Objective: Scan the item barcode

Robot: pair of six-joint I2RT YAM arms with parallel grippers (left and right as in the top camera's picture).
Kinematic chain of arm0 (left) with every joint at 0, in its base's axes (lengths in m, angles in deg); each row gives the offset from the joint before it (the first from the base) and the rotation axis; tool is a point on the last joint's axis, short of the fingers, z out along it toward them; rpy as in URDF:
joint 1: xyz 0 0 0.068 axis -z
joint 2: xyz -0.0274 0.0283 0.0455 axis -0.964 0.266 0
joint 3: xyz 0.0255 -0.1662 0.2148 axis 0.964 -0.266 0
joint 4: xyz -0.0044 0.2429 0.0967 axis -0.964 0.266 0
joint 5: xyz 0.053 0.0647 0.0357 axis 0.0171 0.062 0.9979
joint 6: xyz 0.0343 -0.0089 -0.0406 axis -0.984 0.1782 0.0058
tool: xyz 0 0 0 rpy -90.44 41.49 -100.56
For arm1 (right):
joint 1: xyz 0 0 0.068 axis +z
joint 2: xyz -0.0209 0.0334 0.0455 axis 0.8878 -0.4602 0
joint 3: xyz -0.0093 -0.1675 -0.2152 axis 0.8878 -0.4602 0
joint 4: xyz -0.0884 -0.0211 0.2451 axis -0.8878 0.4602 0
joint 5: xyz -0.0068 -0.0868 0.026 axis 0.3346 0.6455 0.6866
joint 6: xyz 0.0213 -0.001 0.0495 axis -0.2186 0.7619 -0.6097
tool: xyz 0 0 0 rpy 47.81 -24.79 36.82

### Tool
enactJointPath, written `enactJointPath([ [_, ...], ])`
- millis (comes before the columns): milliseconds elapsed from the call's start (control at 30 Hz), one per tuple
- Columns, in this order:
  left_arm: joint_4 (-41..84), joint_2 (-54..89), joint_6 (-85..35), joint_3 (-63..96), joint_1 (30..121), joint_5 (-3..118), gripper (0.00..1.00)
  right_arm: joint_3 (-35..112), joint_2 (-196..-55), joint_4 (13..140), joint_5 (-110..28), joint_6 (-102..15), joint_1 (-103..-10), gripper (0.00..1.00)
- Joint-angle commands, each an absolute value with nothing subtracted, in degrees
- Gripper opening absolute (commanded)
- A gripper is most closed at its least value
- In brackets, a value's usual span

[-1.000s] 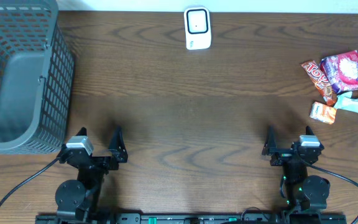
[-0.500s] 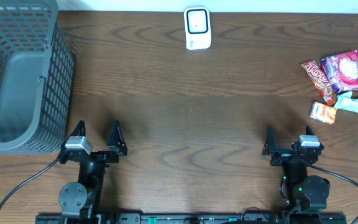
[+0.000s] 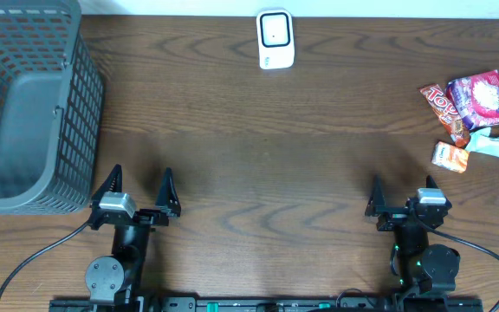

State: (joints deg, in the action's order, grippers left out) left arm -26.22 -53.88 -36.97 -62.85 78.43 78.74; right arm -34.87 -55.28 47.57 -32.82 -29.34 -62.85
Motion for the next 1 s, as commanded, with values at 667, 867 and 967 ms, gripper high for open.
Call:
enactJointPath([
  [667, -9.8, -54.4, -42.9, -63.0, 76.7, 77.9, 0.98, -35.0, -54.9, 47.8, -32.9, -30.2, -63.0, 0.99],
  [867, -9.0, -54.4, -43.5, -63.0, 76.7, 77.9, 0.98, -35.0, -54.9, 47.8, -32.9, -30.2, -63.0, 0.99],
  [967, -9.0, -54.4, -44.9, -63.0, 76.7, 77.7, 0.98, -35.0, -54.9, 47.8, -32.9, -30.2, -63.0, 0.99],
])
